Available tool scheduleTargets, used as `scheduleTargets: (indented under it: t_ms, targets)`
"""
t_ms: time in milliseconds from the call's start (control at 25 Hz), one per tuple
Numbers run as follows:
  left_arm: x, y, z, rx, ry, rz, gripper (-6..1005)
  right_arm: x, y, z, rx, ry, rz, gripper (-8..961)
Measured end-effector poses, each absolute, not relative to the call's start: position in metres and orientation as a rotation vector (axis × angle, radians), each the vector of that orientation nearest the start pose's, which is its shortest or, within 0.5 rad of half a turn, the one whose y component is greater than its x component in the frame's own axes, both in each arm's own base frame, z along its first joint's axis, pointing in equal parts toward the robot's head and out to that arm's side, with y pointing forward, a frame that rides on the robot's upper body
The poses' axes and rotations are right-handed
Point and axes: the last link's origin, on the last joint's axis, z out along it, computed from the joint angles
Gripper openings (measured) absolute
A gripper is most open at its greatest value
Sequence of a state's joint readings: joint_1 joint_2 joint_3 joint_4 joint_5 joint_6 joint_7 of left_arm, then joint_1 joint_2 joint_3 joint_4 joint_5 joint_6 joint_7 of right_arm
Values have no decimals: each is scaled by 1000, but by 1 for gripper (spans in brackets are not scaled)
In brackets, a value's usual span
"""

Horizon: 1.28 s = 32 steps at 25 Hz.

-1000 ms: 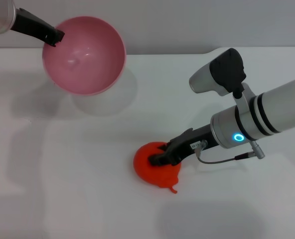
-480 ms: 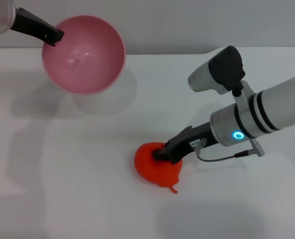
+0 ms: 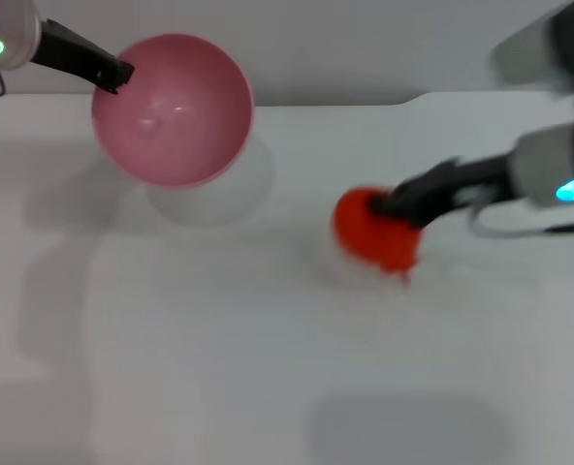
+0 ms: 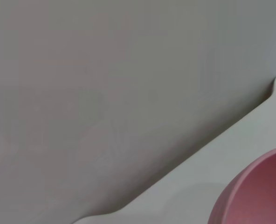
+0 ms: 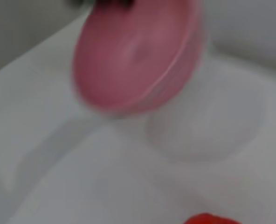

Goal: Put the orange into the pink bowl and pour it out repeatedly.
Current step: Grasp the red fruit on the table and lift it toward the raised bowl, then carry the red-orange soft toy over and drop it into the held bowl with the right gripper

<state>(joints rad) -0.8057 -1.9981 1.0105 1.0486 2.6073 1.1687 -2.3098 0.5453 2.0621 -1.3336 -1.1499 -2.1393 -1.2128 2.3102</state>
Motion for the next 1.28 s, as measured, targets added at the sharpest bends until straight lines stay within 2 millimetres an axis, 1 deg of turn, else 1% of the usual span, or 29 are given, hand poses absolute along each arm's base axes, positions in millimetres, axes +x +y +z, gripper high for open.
scheduleTargets:
  t_ms: [40, 120, 240, 280, 320, 360, 480, 640, 800, 880, 1120, 1280]
  targets:
    - [-185, 457, 69, -2318, -739, 129, 36, 179, 378, 1, -2607, 891, 174, 49]
    - [-182, 456, 63, -2327, -744, 120, 36, 174, 379, 24, -2558, 841, 196, 52]
    - [-176, 454, 54, -2349, -746, 110, 36, 159, 377, 58, -2494, 740, 250, 56]
    - [-174, 454, 50, -2359, -743, 109, 36, 151, 377, 68, -2479, 695, 268, 57]
    - [-172, 453, 46, -2371, -739, 112, 36, 134, 374, 81, -2466, 606, 291, 58]
    - [-170, 452, 42, -2383, -734, 117, 36, 134, 374, 81, -2466, 606, 291, 59]
    - [-163, 449, 29, -2411, -717, 145, 36, 108, 371, 91, -2468, 470, 312, 63]
    - [-151, 447, 16, -2435, -696, 158, 36, 82, 371, 83, -2504, 359, 324, 69]
    - [-142, 447, 10, -2459, -692, 136, 36, 68, 374, 67, -2539, 275, 317, 74]
    - [-142, 447, 9, -2461, -693, 132, 36, 66, 375, 57, -2550, 240, 310, 77]
    - [-138, 445, 4, -2485, -692, 109, 36, 66, 378, 31, -2609, 210, 266, 85]
    - [-136, 446, 3, -2488, -676, 111, 36, 68, 382, 25, -2612, 227, 263, 90]
